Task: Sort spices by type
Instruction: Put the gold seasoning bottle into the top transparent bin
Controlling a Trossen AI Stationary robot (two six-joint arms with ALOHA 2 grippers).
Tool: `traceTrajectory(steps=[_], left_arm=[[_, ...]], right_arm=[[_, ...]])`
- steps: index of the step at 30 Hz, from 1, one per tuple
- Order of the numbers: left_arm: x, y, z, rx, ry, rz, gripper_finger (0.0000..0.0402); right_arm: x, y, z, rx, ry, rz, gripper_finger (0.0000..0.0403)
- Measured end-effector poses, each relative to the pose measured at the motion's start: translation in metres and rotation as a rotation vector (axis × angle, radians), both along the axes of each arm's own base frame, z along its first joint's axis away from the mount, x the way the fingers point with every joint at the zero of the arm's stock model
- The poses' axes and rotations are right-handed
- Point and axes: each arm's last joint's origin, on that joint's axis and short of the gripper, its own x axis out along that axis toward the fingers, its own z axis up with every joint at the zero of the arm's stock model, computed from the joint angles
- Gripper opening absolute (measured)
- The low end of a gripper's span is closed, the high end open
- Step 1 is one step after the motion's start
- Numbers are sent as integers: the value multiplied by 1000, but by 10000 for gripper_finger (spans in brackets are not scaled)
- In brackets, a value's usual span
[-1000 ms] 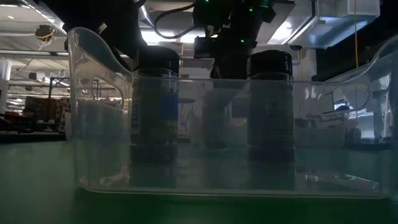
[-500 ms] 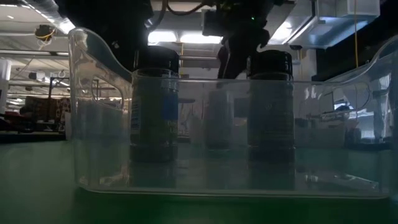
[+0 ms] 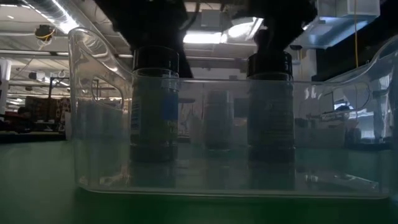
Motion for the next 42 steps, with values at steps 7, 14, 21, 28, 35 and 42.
traceTrajectory(steps=[7, 14, 21, 28, 35, 42], left_arm=[[17, 32, 8, 41, -54, -73, 339], [28, 58, 14, 84, -126, -94, 339], [46, 77, -4, 76, -148, -150, 339], [52, 80, -14, 16, -147, -227, 339], [51, 82, -12, 37, -147, -249, 339], [52, 85, -10, 34, -175, -244, 339]], right_arm=[[-47, -2, -29, -49, -194, -64, 315], [-67, -4, -58, -127, -394, -123, 315], [-69, -3, -79, -128, -473, -128, 315], [-73, -3, -89, -92, -458, -167, 315], [-72, -3, -88, -99, -480, -180, 315], [-71, -4, -87, -125, -487, -197, 315]])
